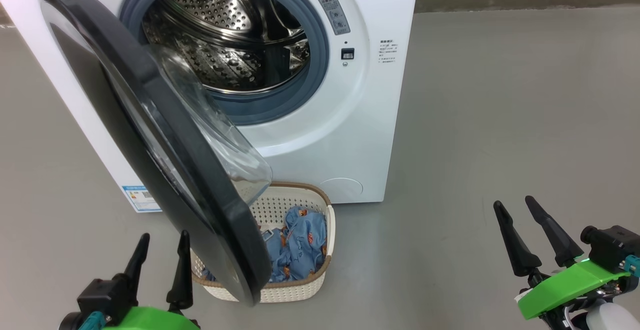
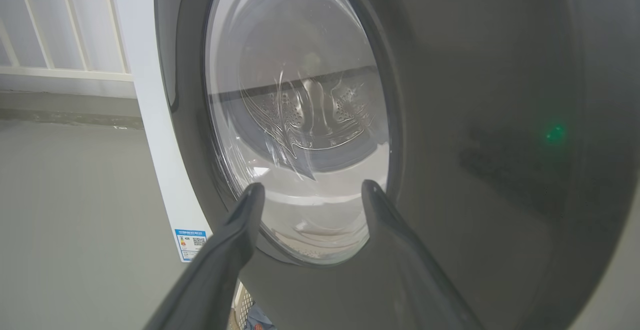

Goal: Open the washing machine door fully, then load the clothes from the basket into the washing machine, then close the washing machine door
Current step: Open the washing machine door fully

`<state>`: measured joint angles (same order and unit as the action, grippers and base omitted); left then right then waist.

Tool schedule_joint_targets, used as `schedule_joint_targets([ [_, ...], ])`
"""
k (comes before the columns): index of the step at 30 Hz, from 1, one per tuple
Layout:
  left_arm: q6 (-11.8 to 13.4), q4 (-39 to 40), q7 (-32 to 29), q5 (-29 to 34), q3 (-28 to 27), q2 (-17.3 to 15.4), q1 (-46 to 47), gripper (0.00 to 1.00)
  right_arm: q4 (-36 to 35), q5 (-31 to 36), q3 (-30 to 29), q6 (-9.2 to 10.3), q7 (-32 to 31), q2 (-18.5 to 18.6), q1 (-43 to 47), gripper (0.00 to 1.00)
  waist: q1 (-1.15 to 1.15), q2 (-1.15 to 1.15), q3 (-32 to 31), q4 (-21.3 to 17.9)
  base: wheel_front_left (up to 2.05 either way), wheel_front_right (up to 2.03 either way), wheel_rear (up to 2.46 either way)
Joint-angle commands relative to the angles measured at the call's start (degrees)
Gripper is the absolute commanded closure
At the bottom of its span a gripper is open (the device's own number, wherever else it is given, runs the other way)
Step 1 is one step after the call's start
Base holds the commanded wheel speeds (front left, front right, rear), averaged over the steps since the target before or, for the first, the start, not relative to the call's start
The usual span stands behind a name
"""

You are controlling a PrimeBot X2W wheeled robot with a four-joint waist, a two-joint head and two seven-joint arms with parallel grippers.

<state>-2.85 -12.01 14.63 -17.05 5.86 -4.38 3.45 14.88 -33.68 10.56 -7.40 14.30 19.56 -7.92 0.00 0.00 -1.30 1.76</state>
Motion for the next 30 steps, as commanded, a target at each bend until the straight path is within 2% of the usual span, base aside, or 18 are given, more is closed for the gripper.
schedule_joint_targets([
  [1,0.23,1.26,0.37,0.27,-2.11,-0.85,1.18,0.00,-1.28,0.70,1.15,-0.09,0.70,0.62,0.55,0.00,0.00,0.00,-0.02,0.00,0.00,0.00,0.00],
  [14,0.23,0.96,0.37,0.14,-2.18,-0.89,1.37,0.00,-1.32,0.56,1.37,-0.09,0.70,0.53,0.39,0.00,0.00,0.00,0.00,-0.05,0.00,0.00,0.00],
  [16,0.21,0.87,0.37,0.09,-2.18,-0.88,1.44,0.64,-1.33,0.61,1.44,-0.09,0.70,0.49,0.41,0.00,0.00,0.00,-0.01,-0.03,0.00,0.00,0.00],
  [17,0.21,0.84,0.37,0.08,-2.18,-0.89,1.48,0.85,-1.32,0.62,1.45,-0.09,0.70,0.48,0.40,0.00,0.00,0.00,-0.02,-0.03,0.00,0.00,0.00],
  [18,0.21,0.86,0.37,0.09,-2.18,-0.90,1.51,1.00,-1.30,0.64,1.43,-0.09,0.70,0.46,0.40,0.00,0.00,0.00,-0.03,-0.01,0.00,0.00,0.00],
  [26,0.46,4.58,0.37,1.01,-2.26,-0.96,2.25,1.00,-1.32,0.72,1.10,-0.09,0.70,0.37,0.57,0.00,0.00,0.00,-0.21,0.39,0.00,0.00,0.00],
  [30,1.05,9.81,0.37,2.23,-2.19,-0.93,2.80,1.00,-1.43,0.85,0.92,-0.09,0.70,0.15,0.80,0.00,0.00,0.00,-0.33,0.75,0.00,0.00,0.00],
])
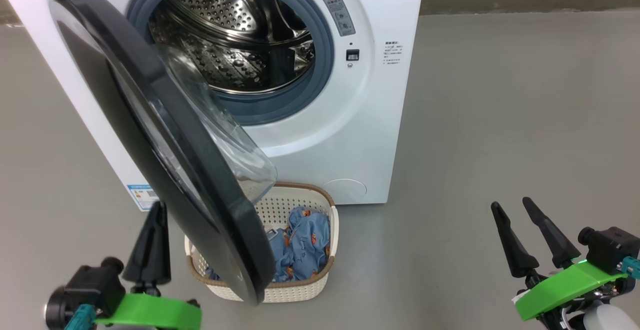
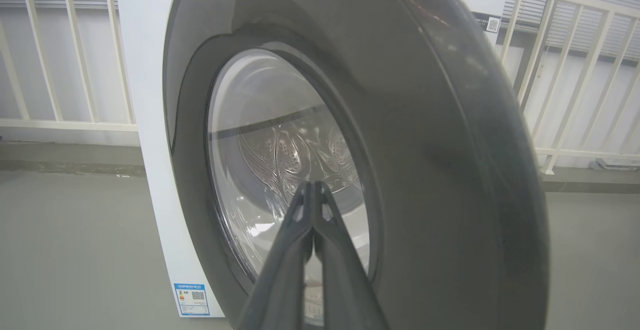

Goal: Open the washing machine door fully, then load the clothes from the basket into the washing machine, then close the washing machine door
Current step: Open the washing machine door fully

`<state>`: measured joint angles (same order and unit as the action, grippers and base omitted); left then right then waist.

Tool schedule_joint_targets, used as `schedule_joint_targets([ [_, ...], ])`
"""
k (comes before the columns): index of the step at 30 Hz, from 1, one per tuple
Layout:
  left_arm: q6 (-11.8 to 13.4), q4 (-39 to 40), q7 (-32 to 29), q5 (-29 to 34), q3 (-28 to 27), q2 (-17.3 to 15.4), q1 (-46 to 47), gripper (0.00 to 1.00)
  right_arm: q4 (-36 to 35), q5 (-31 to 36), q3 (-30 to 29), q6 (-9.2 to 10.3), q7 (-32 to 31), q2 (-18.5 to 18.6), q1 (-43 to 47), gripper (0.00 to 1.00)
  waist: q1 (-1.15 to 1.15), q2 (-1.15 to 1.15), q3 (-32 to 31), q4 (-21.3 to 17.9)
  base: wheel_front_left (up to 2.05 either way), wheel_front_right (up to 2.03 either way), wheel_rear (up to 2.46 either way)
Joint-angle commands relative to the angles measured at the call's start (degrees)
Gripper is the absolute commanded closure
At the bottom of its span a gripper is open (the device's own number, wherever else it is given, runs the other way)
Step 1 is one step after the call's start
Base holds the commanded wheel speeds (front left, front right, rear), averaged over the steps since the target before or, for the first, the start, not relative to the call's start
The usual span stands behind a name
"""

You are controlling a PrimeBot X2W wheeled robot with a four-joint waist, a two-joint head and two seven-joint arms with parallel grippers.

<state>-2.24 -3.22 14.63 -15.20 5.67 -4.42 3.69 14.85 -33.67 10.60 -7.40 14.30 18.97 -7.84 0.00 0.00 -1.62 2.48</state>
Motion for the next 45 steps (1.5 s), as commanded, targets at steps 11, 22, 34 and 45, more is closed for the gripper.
schedule_joint_targets([
  [11,0.89,18.42,-1.95,2.93,3.00,-0.41,3.16,1.00,-1.81,1.12,0.71,-0.09,0.70,0.02,0.94,0.00,0.00,0.00,-0.19,0.62,0.00,0.00,0.00],
  [22,0.05,21.17,-5.96,0.05,12.34,0.90,2.27,1.00,-2.44,1.35,1.07,-0.09,0.70,-0.47,0.44,0.00,0.00,0.00,0.18,-0.32,0.00,0.00,0.00],
  [34,1.75,9.50,-4.22,-5.04,16.78,1.42,1.78,1.00,-1.95,0.93,1.79,-0.09,0.70,-0.73,-0.65,0.00,0.00,0.00,0.86,-3.48,0.00,0.00,0.00],
  [45,3.15,0.16,-1.33,-9.36,16.88,1.52,4.43,1.00,-1.80,0.85,1.79,-0.09,0.70,-1.02,-0.86,0.00,0.00,0.00,1.41,-4.88,0.00,0.00,0.00],
])
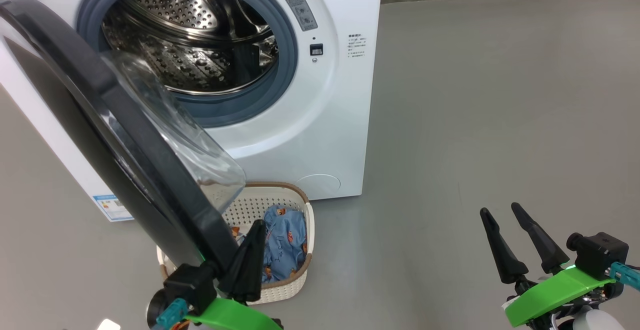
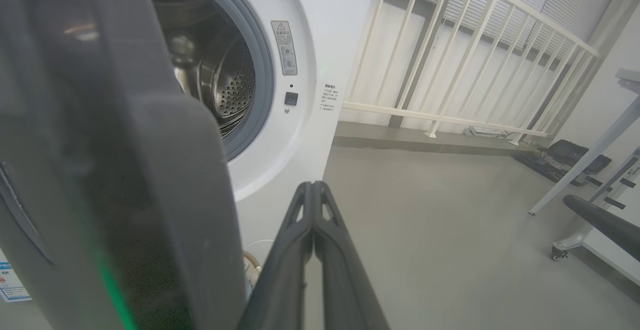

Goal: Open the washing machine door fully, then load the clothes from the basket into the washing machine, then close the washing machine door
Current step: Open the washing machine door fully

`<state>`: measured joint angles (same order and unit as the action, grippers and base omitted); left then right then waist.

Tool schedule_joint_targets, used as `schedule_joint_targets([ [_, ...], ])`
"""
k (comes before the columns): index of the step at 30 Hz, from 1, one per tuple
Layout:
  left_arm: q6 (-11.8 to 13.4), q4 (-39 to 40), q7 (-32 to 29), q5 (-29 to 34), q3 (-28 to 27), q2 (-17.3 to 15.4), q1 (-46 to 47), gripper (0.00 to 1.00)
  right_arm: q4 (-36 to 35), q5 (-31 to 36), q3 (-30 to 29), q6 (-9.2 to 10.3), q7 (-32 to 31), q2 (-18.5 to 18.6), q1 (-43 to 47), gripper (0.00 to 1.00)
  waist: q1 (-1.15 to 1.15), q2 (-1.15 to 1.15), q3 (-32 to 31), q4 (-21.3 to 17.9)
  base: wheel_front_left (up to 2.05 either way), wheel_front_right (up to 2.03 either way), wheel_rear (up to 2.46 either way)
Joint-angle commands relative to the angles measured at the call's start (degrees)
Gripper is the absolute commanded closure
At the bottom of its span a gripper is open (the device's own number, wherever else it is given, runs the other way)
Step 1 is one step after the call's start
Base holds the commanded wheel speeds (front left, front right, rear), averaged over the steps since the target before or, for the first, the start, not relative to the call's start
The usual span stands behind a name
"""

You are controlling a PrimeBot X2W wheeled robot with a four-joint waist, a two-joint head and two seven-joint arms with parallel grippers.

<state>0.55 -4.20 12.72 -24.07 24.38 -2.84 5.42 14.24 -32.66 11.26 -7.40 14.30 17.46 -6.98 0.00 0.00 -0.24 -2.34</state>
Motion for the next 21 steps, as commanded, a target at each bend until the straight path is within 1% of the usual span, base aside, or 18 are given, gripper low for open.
schedule_joint_targets([
  [1,0.61,0.30,0.77,-0.75,-1.82,-0.06,3.04,1.00,-1.17,-0.15,1.17,-0.09,0.70,0.46,-1.73,0.00,0.00,0.00,0.05,-0.12,0.00,0.00,0.00],
  [8,1.85,-4.31,1.78,-2.45,-2.81,-0.05,4.76,1.00,-0.99,-0.11,1.22,-0.09,0.70,0.30,-1.61,0.00,0.00,0.00,0.34,0.05,0.00,0.00,0.00],
  [14,2.27,-5.14,2.11,-2.45,-4.28,-0.07,5.03,1.00,-0.82,-0.09,1.21,-0.09,0.70,0.31,-1.60,0.00,0.00,0.00,0.45,1.10,0.00,0.00,0.00],
  [21,2.16,-4.79,2.23,-1.98,-5.77,-0.85,4.02,1.00,-0.57,-0.15,1.30,-0.09,0.70,-0.12,-1.42,0.00,0.00,0.00,0.42,3.59,0.00,0.00,0.00],
])
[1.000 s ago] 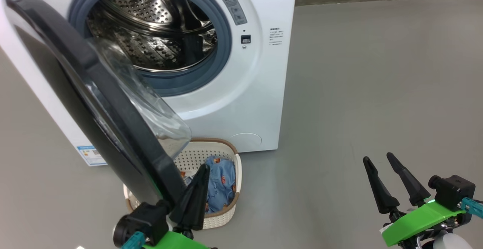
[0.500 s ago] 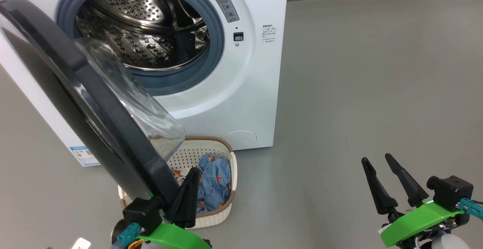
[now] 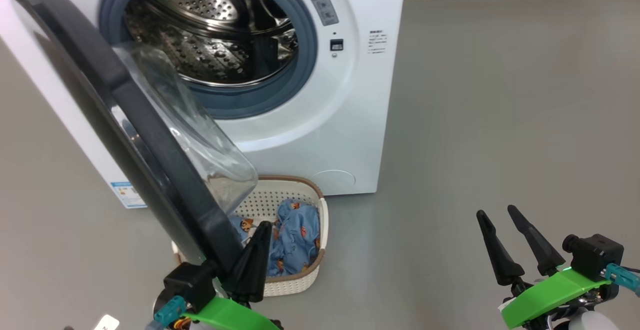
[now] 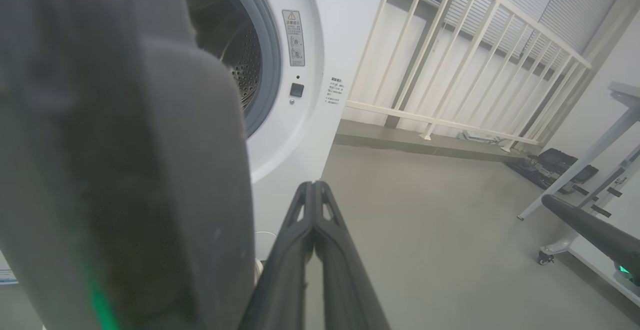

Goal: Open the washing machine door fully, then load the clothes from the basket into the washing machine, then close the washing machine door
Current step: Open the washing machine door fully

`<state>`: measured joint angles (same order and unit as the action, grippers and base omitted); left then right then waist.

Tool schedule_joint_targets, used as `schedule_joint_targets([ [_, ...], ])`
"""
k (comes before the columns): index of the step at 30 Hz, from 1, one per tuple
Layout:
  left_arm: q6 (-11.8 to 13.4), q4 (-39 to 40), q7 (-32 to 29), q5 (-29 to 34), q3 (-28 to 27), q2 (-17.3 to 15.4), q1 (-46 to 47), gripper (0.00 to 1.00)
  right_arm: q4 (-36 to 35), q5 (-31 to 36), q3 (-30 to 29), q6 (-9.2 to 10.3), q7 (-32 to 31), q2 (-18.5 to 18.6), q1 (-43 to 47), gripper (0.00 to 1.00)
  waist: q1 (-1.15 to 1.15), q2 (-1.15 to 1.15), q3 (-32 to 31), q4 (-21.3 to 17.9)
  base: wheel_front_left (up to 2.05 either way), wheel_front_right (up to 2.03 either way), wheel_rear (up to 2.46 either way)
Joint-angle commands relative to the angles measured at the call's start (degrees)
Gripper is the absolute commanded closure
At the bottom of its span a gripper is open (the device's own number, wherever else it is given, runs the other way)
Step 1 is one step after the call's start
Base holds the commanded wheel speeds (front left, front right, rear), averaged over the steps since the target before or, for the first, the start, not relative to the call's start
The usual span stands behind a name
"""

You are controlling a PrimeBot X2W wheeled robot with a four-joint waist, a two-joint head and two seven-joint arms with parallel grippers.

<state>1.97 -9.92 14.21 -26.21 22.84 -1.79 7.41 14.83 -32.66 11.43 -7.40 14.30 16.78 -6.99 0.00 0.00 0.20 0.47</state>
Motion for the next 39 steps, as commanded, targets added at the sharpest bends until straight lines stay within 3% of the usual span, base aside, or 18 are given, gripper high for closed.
schedule_joint_targets([
  [1,0.77,1.03,0.74,0.23,-4.36,-2.04,1.77,1.00,-1.12,-0.16,1.11,-0.09,0.70,0.48,-1.37,0.00,0.00,0.00,-0.06,1.18,0.00,0.00,0.00],
  [23,2.96,4.65,-0.57,0.21,-6.43,-5.92,-2.72,1.00,-0.81,0.08,0.70,-0.09,0.70,-0.74,-0.65,0.00,0.00,0.00,-0.96,10.27,0.00,0.00,0.00],
  [39,7.71,7.95,-3.70,-1.10,-13.37,-11.74,-5.08,1.00,-1.11,0.32,0.07,-0.09,0.70,-2.02,-0.34,0.00,0.00,0.00,-0.69,15.89,0.00,0.00,0.00],
])
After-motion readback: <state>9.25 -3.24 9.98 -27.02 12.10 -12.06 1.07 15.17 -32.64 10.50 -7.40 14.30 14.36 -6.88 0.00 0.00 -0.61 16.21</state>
